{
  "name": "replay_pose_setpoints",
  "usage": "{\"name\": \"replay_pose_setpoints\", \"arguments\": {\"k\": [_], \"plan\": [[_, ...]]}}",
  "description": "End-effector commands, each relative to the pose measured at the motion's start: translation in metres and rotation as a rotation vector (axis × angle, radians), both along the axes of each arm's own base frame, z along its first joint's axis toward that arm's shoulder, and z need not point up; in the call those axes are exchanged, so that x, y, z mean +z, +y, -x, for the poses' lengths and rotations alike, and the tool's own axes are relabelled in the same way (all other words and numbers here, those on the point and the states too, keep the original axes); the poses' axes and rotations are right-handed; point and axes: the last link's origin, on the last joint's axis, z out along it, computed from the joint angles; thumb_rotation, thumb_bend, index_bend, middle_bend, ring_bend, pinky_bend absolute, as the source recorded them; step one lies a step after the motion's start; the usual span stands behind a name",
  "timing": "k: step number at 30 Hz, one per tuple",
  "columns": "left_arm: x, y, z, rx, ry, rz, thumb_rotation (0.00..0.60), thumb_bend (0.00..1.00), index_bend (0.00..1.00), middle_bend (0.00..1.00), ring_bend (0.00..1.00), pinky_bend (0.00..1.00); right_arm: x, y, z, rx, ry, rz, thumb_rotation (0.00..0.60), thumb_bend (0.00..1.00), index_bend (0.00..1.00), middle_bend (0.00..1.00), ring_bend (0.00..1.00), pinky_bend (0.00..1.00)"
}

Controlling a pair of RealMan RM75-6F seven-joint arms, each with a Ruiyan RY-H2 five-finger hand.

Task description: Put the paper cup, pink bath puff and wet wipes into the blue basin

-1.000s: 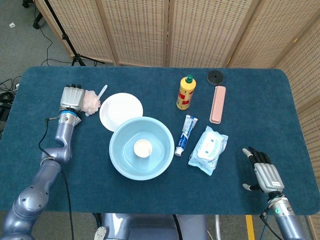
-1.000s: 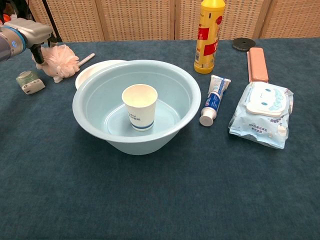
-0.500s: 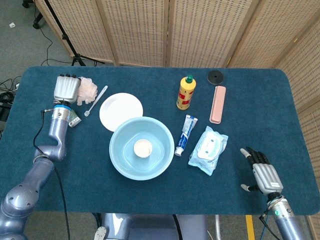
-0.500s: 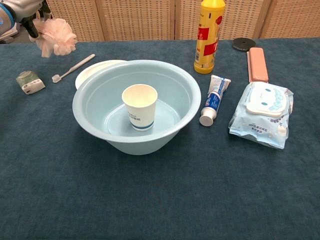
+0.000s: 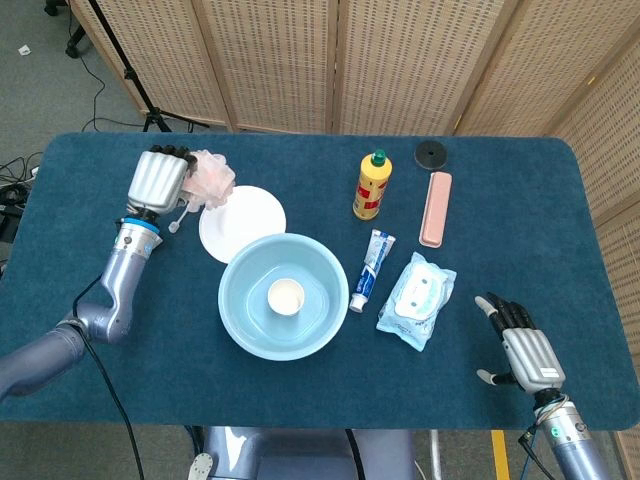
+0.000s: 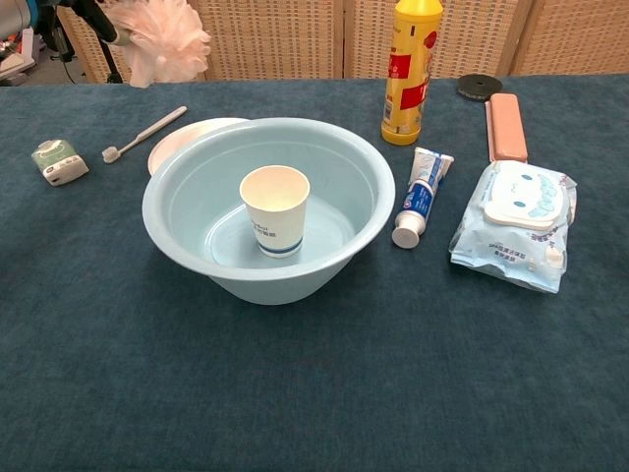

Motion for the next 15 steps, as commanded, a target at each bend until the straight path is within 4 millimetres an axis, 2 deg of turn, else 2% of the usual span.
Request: {"name": "replay_pose_setpoints", "arguments": {"k": [1,6,15], "plan": [[0.022,-0.054,-0.033,-0.128,-0.01,0.017,0.6,0.4,0.8,0.45,0.38,0.4,0.0,0.0,-0.001,0.002,-0.003,-0.002,0.6,0.05,0.03,0.0,0.0,0.0],[0.014,-0.088,-0.05,-0.207,-0.019,0.089,0.6,0.4,0.8,0.45,0.38,0.4,0.001,0.001,-0.004,0.014,-0.013,0.0,0.6,0.05,0.03,0.0,0.0,0.0],[0.003,-0.118,-0.046,-0.203,0.031,0.151,0.6,0.36,0.8,0.45,0.37,0.4,0.004,0.003,-0.006,0.026,-0.027,0.007,0.6,0.05,0.03,0.0,0.0,0.0]]}}
